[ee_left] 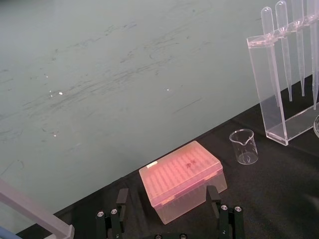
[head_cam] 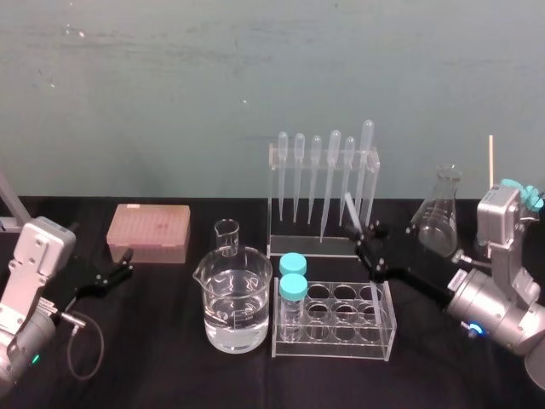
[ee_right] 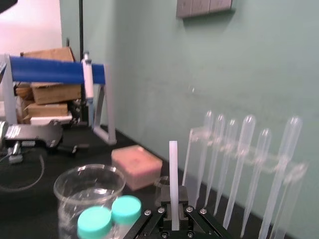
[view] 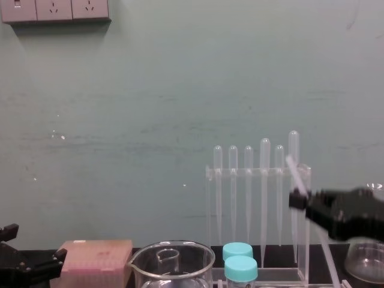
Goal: Pick up the stirring rod with one hand, then place it down.
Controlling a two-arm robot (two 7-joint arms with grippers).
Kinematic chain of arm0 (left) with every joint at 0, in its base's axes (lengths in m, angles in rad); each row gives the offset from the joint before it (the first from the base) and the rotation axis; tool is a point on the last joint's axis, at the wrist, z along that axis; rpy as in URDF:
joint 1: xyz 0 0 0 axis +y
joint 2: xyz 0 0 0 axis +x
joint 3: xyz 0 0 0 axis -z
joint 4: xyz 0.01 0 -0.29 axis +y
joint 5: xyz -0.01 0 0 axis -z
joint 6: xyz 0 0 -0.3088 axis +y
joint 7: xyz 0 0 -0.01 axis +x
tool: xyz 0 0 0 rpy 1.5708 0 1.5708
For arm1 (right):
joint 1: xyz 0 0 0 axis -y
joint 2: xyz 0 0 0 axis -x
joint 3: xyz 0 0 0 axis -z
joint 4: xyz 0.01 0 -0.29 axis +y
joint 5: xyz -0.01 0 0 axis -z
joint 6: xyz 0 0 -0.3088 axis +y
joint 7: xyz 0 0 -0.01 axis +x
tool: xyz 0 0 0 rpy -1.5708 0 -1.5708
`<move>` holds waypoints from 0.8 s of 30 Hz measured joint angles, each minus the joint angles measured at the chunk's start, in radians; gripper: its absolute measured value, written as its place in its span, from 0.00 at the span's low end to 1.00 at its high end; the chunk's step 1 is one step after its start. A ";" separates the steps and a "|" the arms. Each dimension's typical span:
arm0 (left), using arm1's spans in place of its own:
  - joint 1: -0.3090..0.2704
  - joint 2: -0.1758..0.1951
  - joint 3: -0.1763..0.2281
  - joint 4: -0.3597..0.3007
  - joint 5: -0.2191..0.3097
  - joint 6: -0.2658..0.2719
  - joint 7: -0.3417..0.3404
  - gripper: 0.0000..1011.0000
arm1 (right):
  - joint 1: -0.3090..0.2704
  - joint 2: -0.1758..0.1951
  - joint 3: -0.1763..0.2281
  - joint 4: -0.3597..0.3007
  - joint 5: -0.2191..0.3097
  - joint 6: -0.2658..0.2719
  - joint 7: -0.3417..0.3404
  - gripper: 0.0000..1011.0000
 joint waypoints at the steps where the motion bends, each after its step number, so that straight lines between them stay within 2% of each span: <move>1: 0.000 0.000 0.000 0.000 0.000 0.000 0.000 0.99 | 0.003 -0.004 0.009 -0.003 -0.005 -0.016 -0.003 0.07; 4: 0.000 0.000 0.000 0.000 0.000 0.000 0.000 0.99 | 0.009 -0.012 0.024 -0.008 -0.010 -0.039 -0.005 0.07; 7: 0.000 0.000 0.000 0.000 0.000 0.000 0.000 0.99 | 0.014 -0.029 0.051 -0.011 -0.019 -0.090 -0.015 0.07; 8: 0.000 0.000 0.000 0.000 0.000 0.000 0.000 0.99 | 0.014 -0.029 0.051 -0.011 -0.019 -0.090 -0.015 0.07; 12: 0.000 0.000 0.000 0.000 0.000 0.000 0.000 0.99 | 0.012 -0.053 0.083 -0.008 -0.037 -0.163 -0.040 0.07; 18: 0.000 0.000 0.000 0.000 0.000 0.000 0.000 0.99 | 0.001 -0.075 0.116 0.004 -0.046 -0.229 -0.054 0.07; 20: 0.000 0.000 0.000 0.000 0.000 0.000 0.000 0.99 | -0.005 -0.083 0.127 0.011 -0.037 -0.248 -0.050 0.07; 24: 0.000 0.000 0.000 0.000 0.000 0.000 0.000 0.99 | -0.017 -0.097 0.148 0.027 0.012 -0.261 -0.015 0.07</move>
